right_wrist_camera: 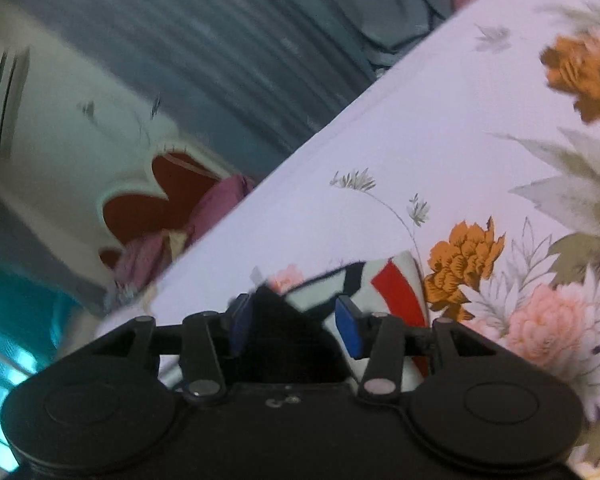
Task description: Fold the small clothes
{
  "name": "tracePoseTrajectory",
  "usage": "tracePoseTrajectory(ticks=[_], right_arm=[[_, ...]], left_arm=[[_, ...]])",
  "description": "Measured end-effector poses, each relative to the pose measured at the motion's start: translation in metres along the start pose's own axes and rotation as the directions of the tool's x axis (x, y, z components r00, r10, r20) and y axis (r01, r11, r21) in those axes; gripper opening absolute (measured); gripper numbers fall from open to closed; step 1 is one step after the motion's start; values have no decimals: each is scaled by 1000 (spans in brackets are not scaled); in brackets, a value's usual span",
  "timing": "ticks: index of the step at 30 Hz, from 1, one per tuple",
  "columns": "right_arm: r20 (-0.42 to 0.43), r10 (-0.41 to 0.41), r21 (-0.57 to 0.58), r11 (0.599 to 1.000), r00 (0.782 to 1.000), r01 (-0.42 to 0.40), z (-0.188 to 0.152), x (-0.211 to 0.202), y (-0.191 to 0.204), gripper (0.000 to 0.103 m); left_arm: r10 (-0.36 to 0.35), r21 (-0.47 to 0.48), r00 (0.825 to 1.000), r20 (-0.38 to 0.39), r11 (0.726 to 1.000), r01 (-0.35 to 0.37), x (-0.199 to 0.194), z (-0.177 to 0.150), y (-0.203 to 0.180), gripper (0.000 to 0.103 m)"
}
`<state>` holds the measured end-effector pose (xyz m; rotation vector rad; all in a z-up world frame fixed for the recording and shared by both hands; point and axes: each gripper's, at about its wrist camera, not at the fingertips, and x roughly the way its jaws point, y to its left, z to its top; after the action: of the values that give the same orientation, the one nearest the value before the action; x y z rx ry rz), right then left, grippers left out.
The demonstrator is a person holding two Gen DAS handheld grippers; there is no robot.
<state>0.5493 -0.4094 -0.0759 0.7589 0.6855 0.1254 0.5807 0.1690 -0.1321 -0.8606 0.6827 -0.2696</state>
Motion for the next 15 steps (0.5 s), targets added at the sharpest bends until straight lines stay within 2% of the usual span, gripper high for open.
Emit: tracePoseTrajectory(ticks=[2, 4, 6, 8, 11, 14, 15], right_arm=[[-26, -16, -59, 998, 1000, 15, -2, 1, 5, 45], [-51, -41, -111, 993, 998, 35, -2, 5, 8, 45], [-60, -70, -156, 986, 996, 60, -4, 12, 14, 45], [-66, -99, -199, 976, 993, 85, -5, 19, 19, 45], [-74, -133, -238, 965, 988, 112, -7, 26, 24, 44], [-82, -146, -274, 954, 986, 119, -10, 29, 29, 44], [-85, -155, -287, 950, 984, 125, -10, 32, 30, 44]], left_arm=[[48, 86, 999, -15, 995, -47, -4, 5, -5, 87], [89, 214, 994, -61, 974, -74, 4, 8, -18, 75], [123, 350, 987, -102, 933, -80, 19, 8, -35, 73], [166, 478, 978, -125, 874, -87, 33, 0, -52, 69], [183, 554, 971, -153, 830, -70, 48, -7, -64, 69], [265, 629, 953, -150, 769, -114, 67, -15, -71, 69], [282, 641, 948, -150, 758, -124, 72, -16, -72, 69]])
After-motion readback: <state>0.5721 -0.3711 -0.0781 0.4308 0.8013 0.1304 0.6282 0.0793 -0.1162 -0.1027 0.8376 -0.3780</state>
